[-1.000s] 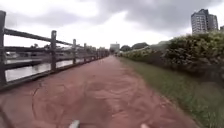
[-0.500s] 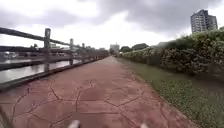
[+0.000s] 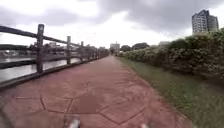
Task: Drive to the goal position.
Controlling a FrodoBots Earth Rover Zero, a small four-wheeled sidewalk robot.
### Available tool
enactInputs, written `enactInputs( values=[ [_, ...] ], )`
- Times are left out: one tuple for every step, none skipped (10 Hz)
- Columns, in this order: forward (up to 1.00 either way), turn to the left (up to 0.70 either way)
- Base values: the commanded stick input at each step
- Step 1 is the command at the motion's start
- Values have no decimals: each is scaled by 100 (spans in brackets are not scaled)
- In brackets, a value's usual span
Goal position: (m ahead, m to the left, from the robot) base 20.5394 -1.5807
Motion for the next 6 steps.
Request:
enactInputs(
  values=[
    [70, 21],
    [70, 34],
    [70, 26],
    [70, 1],
    [70, 0],
    [70, 0]
  ],
)
